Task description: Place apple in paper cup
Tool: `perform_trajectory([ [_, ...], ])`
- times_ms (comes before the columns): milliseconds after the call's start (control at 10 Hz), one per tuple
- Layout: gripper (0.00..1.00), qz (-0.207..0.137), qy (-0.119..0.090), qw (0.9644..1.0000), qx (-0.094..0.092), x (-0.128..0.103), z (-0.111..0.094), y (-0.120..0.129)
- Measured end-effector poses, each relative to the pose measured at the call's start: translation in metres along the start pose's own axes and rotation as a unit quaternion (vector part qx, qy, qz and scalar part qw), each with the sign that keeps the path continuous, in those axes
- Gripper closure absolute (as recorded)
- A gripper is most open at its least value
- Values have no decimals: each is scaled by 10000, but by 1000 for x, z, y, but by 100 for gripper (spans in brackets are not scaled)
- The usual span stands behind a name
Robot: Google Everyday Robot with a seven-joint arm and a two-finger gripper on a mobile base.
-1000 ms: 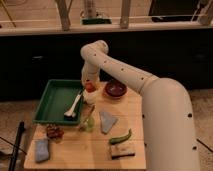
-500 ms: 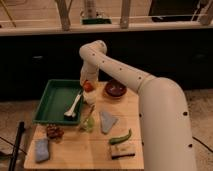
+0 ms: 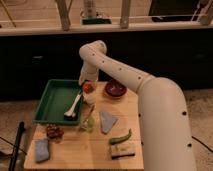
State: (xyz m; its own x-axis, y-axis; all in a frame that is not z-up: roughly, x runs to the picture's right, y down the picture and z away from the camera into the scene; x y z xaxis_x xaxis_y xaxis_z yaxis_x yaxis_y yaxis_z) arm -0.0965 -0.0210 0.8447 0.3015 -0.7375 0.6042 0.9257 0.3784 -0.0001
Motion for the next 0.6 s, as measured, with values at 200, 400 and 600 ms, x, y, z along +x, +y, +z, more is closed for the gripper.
perform_trajectory([
  [200,20,-6,-10,10000,2,0,0,0],
  [400,20,-14,-19,10000,1,0,0,1],
  [600,20,-20,-27,10000,-1,1,0,2],
])
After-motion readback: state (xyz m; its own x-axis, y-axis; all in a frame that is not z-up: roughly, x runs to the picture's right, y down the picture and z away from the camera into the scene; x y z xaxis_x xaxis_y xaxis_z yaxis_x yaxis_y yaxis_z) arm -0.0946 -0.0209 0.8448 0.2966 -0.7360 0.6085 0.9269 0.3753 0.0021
